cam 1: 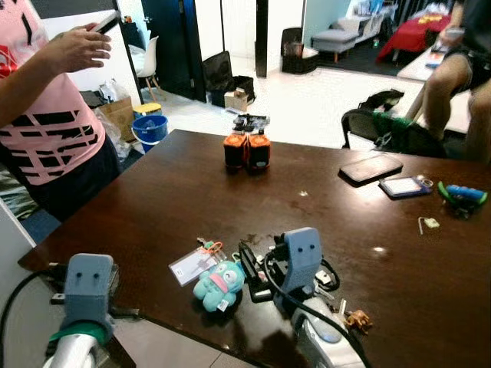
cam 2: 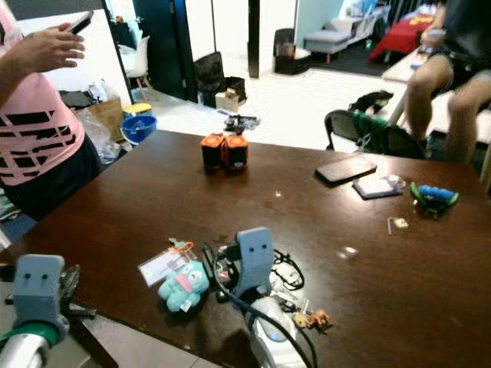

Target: Hang keys on a hook

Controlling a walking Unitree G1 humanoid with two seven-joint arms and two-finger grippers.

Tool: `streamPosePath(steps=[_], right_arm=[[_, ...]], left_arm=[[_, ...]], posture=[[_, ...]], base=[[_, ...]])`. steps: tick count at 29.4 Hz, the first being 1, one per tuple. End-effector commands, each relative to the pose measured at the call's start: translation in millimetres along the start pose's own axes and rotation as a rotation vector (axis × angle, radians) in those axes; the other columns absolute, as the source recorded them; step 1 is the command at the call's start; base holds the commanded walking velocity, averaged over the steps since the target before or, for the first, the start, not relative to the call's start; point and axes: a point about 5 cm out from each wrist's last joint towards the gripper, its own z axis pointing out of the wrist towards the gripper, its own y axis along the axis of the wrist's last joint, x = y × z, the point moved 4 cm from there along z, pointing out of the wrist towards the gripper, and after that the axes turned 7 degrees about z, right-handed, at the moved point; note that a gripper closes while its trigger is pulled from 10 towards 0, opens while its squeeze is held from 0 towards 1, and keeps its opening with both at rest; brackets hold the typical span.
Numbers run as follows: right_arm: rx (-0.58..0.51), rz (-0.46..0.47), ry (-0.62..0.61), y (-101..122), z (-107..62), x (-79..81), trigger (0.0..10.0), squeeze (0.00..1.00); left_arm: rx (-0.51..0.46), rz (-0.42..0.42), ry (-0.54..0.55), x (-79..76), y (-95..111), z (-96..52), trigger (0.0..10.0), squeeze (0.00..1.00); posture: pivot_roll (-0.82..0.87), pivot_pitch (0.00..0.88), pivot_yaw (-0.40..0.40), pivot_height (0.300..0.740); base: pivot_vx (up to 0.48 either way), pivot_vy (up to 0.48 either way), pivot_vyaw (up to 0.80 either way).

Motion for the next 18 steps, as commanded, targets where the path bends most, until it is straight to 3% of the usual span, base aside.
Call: streamPosePath(steps=[1, 2, 4, 6, 10, 13, 18], right_arm=[[0.012, 0.006, -0.005, -4, -0.7, 0.1, 10.0, 0.00], [0.017, 0.025, -0.007, -2, -0.5, -3.3, 10.0, 0.00], [0.025, 0.036, -0.009, 0, -0.2, -7.2, 10.0, 0.00], [0.032, 0.041, -0.023, 2, 1.8, -13.4, 10.0, 0.00], [0.023, 0.044, -0.044, 4, 0.9, -16.5, 10.0, 0.00], [0.014, 0.052, -0.056, 0, -6.7, -15.2, 10.0, 0.00], [0.025, 0.047, -0.073, -7, -13.2, -13.8, 10.0, 0.00]], left_arm=[[0.009, 0.010, 0.031, 8.6, -1, -2.5, 10.0, 0.00], [-0.015, 0.018, 0.012, 7.8, 6, -6.0, 10.0, 0.00], [-0.043, 0.040, -0.015, 3.0, 14, -10.6, 10.0, 0.00], [-0.066, 0.070, -0.089, -11.6, 21, -21.6, 10.0, 0.00], [-0.059, 0.059, -0.110, -20.6, 18, -29.4, 10.0, 0.00], [-0.028, 0.000, -0.133, -33.1, 12, -36.2, 10.0, 0.00], [0.001, -0.029, -0.130, -38.7, 4, -31.6, 10.0, 0.00]], posture=[[-0.02, 0.055, 0.202, 0.740], [0.00, 0.073, 0.150, 0.740], [0.02, 0.079, 0.137, 0.740], [0.03, 0.092, 0.131, 0.740], [0.01, 0.082, 0.168, 0.740], [-0.03, 0.056, 0.196, 0.740], [-0.07, 0.040, 0.211, 0.740]], base=[[0.000, 0.000, 0.00], [0.000, 0.000, 0.00], [0.000, 0.000, 0.00], [0.000, 0.000, 0.00], [0.000, 0.000, 0.00], [0.000, 0.000, 0.00], [0.000, 0.000, 0.00]])
